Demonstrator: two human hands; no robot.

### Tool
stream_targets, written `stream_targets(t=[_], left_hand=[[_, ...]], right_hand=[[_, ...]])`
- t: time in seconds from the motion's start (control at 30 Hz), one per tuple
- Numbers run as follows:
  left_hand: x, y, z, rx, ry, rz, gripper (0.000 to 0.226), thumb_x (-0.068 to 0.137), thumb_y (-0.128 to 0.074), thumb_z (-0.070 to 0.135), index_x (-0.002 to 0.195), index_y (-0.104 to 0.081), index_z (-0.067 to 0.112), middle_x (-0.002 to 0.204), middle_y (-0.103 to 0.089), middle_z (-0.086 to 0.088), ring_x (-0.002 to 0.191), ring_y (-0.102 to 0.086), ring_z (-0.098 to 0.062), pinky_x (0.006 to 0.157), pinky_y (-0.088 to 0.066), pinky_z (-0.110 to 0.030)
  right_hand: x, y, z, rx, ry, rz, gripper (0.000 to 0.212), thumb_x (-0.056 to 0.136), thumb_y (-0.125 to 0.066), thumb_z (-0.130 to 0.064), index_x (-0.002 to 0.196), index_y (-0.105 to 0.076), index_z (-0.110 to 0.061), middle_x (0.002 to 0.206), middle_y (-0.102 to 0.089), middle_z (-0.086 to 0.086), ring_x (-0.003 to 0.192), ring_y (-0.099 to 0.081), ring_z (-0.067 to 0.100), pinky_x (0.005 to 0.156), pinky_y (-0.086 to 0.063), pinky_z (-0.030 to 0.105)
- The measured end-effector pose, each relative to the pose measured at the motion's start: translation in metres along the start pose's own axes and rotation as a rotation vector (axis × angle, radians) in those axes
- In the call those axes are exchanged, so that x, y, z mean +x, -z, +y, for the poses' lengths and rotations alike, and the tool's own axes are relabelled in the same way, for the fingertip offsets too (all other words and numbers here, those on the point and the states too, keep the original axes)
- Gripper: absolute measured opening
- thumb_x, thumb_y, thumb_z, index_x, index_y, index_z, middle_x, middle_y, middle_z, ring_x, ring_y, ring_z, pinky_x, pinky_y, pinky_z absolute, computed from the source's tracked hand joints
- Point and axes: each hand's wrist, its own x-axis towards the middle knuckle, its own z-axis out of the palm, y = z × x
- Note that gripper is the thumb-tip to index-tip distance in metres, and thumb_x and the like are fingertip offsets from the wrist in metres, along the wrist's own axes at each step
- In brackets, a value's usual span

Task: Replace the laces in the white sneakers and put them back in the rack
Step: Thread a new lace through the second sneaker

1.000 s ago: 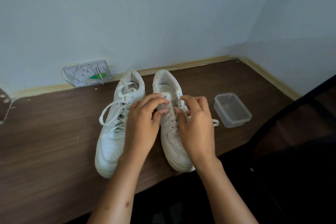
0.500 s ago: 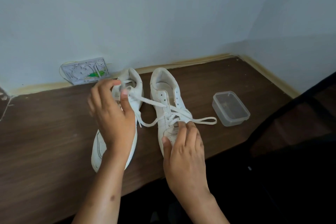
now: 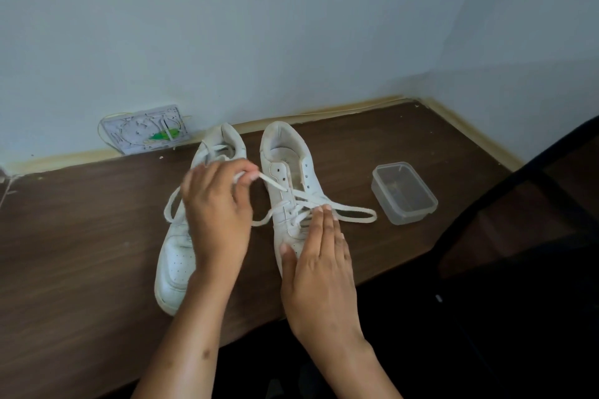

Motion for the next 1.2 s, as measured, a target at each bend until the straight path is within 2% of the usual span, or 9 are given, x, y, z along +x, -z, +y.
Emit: stream_targets(t=[0.07, 0.17, 0.4, 0.53, 0.7, 0.83, 0.93, 1.1, 1.2], left_hand=[[0.005, 0.007, -0.007, 0.005, 0.070, 0.104, 0.007, 0.094, -0.062, 0.012, 0.092, -0.068, 0.010, 0.088, -0.068, -0.002, 0.085, -0.059, -0.028, 0.095, -0.038, -0.041], [0.008, 0.015, -0.017, 0.071, 0.134, 0.151, 0.010, 0.095, -0.062, 0.018, 0.093, -0.069, 0.012, 0.090, -0.067, -0.004, 0.088, -0.055, -0.026, 0.093, -0.037, -0.042], [0.000, -0.002, -0.003, 0.026, -0.202, -0.220, 0.017, 0.084, -0.074, 0.034, 0.096, -0.076, 0.021, 0.099, -0.069, 0.005, 0.104, -0.057, -0.019, 0.106, -0.034, -0.046], [-0.005, -0.007, 0.001, 0.040, -0.219, -0.218, 0.004, 0.086, -0.072, 0.023, 0.088, -0.076, 0.023, 0.091, -0.071, 0.009, 0.104, -0.056, -0.015, 0.112, -0.028, -0.042], [0.003, 0.009, -0.008, 0.193, 0.036, 0.026, 0.010, 0.090, -0.065, 0.015, 0.089, -0.070, 0.023, 0.088, -0.067, 0.004, 0.105, -0.053, -0.022, 0.116, -0.019, -0.046], [0.008, 0.025, -0.022, 0.281, 0.255, 0.126, 0.012, 0.096, -0.057, 0.028, 0.095, -0.069, 0.023, 0.097, -0.064, 0.003, 0.120, -0.046, -0.023, 0.118, -0.011, -0.051], [0.008, 0.021, -0.021, 0.214, 0.127, 0.033, 0.016, 0.092, -0.063, 0.036, 0.099, -0.071, 0.024, 0.106, -0.066, 0.003, 0.121, -0.048, -0.025, 0.117, -0.012, -0.050], [0.000, 0.000, 0.000, 0.105, -0.190, -0.237, 0.015, 0.085, -0.073, 0.036, 0.095, -0.076, 0.026, 0.095, -0.072, 0.010, 0.110, -0.056, -0.015, 0.116, -0.019, -0.050], [-0.001, -0.001, 0.003, 0.109, -0.200, -0.187, 0.003, 0.084, -0.075, 0.024, 0.085, -0.075, 0.026, 0.086, -0.070, 0.012, 0.098, -0.057, -0.013, 0.114, -0.024, -0.047]], right_hand=[[0.003, 0.008, 0.002, 0.013, -0.002, -0.055, 0.082, 0.088, 0.003, -0.057, 0.155, 0.006, -0.009, 0.165, 0.003, 0.005, 0.151, 0.007, 0.014, 0.115, 0.010, 0.023], [0.009, 0.013, 0.009, 0.025, -0.020, -0.137, 0.083, 0.095, -0.012, -0.064, 0.155, 0.010, -0.010, 0.164, 0.009, 0.004, 0.150, 0.011, 0.012, 0.116, 0.010, 0.022], [0.009, 0.006, 0.010, 0.021, -0.017, -0.103, 0.095, 0.082, 0.004, -0.068, 0.155, 0.007, -0.006, 0.164, 0.004, 0.010, 0.151, 0.005, 0.017, 0.117, 0.007, 0.024], [0.010, 0.007, 0.009, 0.013, -0.029, -0.109, 0.094, 0.082, 0.004, -0.068, 0.155, 0.007, -0.008, 0.164, 0.003, 0.011, 0.151, 0.003, 0.017, 0.117, 0.006, 0.023], [0.009, 0.019, 0.006, 0.050, -0.071, -0.173, 0.082, 0.098, -0.022, -0.062, 0.154, 0.013, -0.014, 0.163, 0.011, 0.009, 0.151, 0.007, 0.019, 0.115, 0.005, 0.023], [0.007, 0.021, 0.004, 0.059, -0.116, -0.209, 0.081, 0.097, -0.022, -0.064, 0.154, 0.018, -0.021, 0.163, 0.012, 0.009, 0.151, 0.005, 0.021, 0.120, -0.004, 0.030], [0.009, 0.020, 0.004, 0.053, -0.115, -0.212, 0.081, 0.098, -0.022, -0.062, 0.154, 0.017, -0.019, 0.163, 0.009, 0.011, 0.151, 0.004, 0.022, 0.121, -0.003, 0.030], [0.009, 0.020, 0.004, 0.045, -0.111, -0.222, 0.081, 0.098, -0.022, -0.062, 0.154, 0.016, -0.018, 0.163, 0.006, 0.013, 0.151, 0.002, 0.023, 0.121, -0.005, 0.031], [0.009, 0.021, 0.003, 0.053, -0.115, -0.226, 0.081, 0.098, -0.023, -0.062, 0.154, 0.016, -0.018, 0.163, 0.005, 0.013, 0.150, 0.002, 0.023, 0.121, -0.006, 0.031]])
